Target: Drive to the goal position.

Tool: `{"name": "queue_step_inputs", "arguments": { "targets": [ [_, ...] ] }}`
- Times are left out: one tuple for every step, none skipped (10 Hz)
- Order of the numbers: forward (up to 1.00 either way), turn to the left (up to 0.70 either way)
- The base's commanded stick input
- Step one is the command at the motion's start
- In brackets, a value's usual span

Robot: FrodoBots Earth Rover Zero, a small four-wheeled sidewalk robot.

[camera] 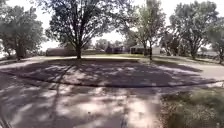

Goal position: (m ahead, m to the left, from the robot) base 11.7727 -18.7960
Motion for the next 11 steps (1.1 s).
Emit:
{"name": "queue_step_inputs", "arguments": {
  "targets": [
    [0.04,0.0],
    [0.04,0.0],
    [0.04,0.0],
    [0.04,0.0],
    [0.04,0.0],
    [0.04,0.0],
    [0.04,0.0],
    [0.04,0.0],
    [0.04,0.0],
    [0.04,0.0],
    [0.05,0.0]
  ]
}}
